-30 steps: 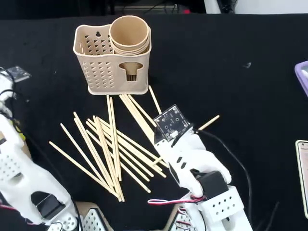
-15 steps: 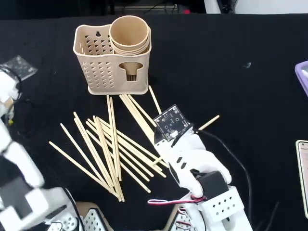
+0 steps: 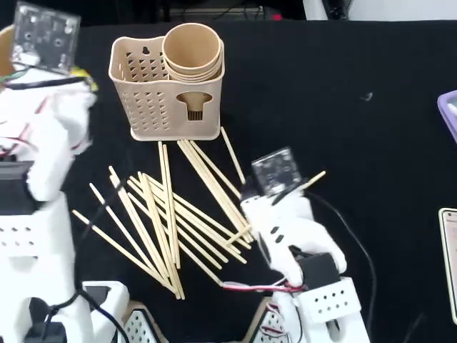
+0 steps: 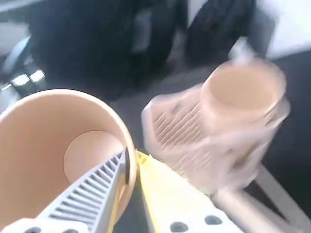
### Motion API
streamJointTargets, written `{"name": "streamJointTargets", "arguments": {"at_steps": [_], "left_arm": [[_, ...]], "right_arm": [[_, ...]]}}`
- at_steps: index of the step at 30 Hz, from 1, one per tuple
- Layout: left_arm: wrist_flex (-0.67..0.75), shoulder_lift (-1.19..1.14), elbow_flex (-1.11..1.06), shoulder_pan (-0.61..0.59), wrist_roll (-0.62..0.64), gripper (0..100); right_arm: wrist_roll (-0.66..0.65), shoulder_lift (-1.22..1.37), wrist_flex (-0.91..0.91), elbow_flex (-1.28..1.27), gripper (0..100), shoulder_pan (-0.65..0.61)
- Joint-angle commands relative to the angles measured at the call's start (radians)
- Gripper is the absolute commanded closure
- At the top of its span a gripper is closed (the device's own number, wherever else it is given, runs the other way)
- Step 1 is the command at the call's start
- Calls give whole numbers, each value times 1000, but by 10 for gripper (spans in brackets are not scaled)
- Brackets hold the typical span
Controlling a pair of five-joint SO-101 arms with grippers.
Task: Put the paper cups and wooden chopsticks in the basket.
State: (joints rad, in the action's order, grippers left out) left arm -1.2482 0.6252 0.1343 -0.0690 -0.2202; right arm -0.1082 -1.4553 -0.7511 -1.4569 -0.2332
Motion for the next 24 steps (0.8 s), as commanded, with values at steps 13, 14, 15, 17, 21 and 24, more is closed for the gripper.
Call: {"name": "streamJointTargets", "arguments": {"at_steps": [13,14,15,17,21,24], "left_arm": [[443,-213,30,306,324,970],[462,-227,30,306,327,970],[476,-244,25,308,327,970],[479,-282,27,308,327,970],[445,-331,30,309,322,970],[410,-350,22,311,322,970]], "right_arm": [[48,-22,126,-35,986,74],[48,-22,126,-35,986,74],[48,-22,126,-35,986,74],[48,-22,126,-35,986,74],[48,-22,126,-35,986,72],[48,-22,126,-35,986,72]]}}
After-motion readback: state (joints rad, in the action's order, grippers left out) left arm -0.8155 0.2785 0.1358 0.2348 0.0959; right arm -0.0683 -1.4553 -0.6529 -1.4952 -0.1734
